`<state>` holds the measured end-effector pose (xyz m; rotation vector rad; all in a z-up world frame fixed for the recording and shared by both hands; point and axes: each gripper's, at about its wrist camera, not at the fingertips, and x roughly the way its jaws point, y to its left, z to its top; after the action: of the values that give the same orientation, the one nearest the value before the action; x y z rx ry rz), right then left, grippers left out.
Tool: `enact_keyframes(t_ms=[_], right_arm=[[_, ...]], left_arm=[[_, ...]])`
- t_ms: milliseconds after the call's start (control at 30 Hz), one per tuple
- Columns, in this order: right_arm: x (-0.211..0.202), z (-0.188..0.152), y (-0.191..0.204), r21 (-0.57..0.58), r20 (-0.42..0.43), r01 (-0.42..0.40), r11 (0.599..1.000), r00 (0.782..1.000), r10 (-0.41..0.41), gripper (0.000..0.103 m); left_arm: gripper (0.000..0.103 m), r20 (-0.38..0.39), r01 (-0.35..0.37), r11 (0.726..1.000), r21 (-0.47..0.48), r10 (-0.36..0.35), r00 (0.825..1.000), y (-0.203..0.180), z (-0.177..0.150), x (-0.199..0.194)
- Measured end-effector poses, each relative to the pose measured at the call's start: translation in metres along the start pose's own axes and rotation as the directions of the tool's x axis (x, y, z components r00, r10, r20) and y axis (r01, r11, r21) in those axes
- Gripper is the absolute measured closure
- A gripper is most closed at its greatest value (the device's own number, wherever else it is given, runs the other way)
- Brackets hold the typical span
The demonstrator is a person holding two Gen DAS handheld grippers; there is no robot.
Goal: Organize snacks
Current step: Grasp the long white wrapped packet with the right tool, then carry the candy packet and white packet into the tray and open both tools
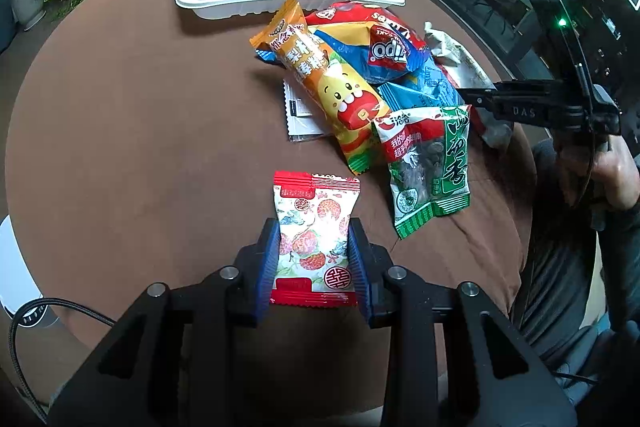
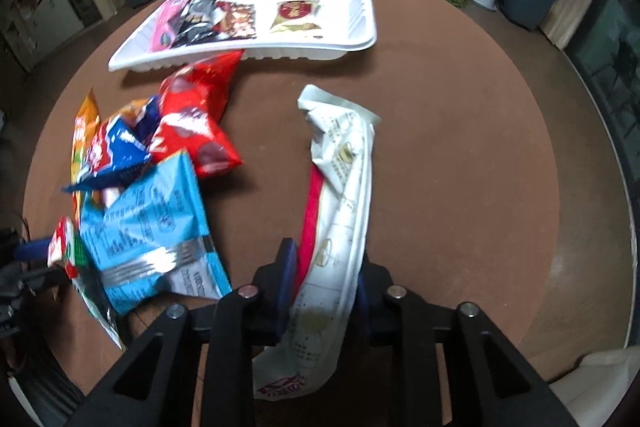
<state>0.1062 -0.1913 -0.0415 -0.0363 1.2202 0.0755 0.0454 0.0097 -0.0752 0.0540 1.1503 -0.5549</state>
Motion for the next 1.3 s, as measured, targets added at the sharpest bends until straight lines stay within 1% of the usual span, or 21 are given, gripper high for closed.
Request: enact_keyframes(t_ms=[67, 233, 333, 433, 567, 633, 700, 833, 900, 1000, 1167, 1300], right_arm=[[-0.001, -0.001, 0.001, -0.003, 0.001, -0.018, 1.000, 1.000, 0.018, 0.082], [-0.004, -0.004, -0.005, 0.024, 0.009, -0.070, 0.997, 0.997, 0.070, 0.083], [-0.013, -0.004, -0.008, 0.048, 0.041, -0.096, 0.994, 0.995, 0.095, 0.084], [-0.027, -0.003, -0.014, 0.073, 0.075, -0.141, 0.987, 0.988, 0.135, 0.084], [-0.041, 0.000, -0.033, 0.137, 0.117, -0.221, 0.966, 0.972, 0.205, 0.084], [-0.046, 0.001, -0.047, 0.173, 0.135, -0.246, 0.954, 0.965, 0.224, 0.084], [-0.050, 0.002, -0.060, 0.207, 0.157, -0.250, 0.946, 0.963, 0.220, 0.084], [-0.060, 0.008, -0.098, 0.292, 0.212, -0.267, 0.918, 0.954, 0.211, 0.084], [-0.064, 0.014, -0.111, 0.319, 0.233, -0.270, 0.908, 0.951, 0.201, 0.084], [-0.069, 0.024, -0.127, 0.342, 0.259, -0.258, 0.904, 0.950, 0.174, 0.084], [-0.080, 0.045, -0.137, 0.345, 0.301, -0.262, 0.901, 0.941, 0.158, 0.084], [-0.088, 0.064, -0.129, 0.308, 0.330, -0.277, 0.910, 0.929, 0.171, 0.084]], left_arm=[[0.072, 0.003, 0.000, 1.000, -0.002, 0.000, 1.000, 0.000, 0.000, -0.001], [0.072, 0.013, 0.004, 1.000, -0.016, -0.004, 1.000, 0.002, -0.001, -0.003], [0.072, 0.029, 0.009, 1.000, -0.026, -0.008, 1.000, 0.004, -0.001, -0.006], [0.072, 0.050, 0.018, 0.999, -0.041, -0.016, 0.999, 0.007, 0.000, -0.012], [0.072, 0.094, 0.051, 0.995, -0.086, -0.042, 0.995, 0.019, 0.004, -0.026], [0.072, 0.124, 0.091, 0.988, -0.122, -0.076, 0.989, 0.029, 0.007, -0.035], [0.072, 0.156, 0.109, 0.983, -0.146, -0.086, 0.984, 0.038, 0.012, -0.044], [0.072, 0.207, 0.109, 0.979, -0.170, -0.072, 0.976, 0.057, 0.028, -0.062], [0.072, 0.230, 0.110, 0.977, -0.184, -0.066, 0.971, 0.066, 0.039, -0.069], [0.072, 0.258, 0.119, 0.973, -0.200, -0.065, 0.964, 0.079, 0.056, -0.077], [0.072, 0.298, 0.117, 0.971, -0.208, -0.051, 0.953, 0.095, 0.085, -0.090], [0.072, 0.328, 0.116, 0.971, -0.207, -0.042, 0.944, 0.101, 0.108, -0.098]])
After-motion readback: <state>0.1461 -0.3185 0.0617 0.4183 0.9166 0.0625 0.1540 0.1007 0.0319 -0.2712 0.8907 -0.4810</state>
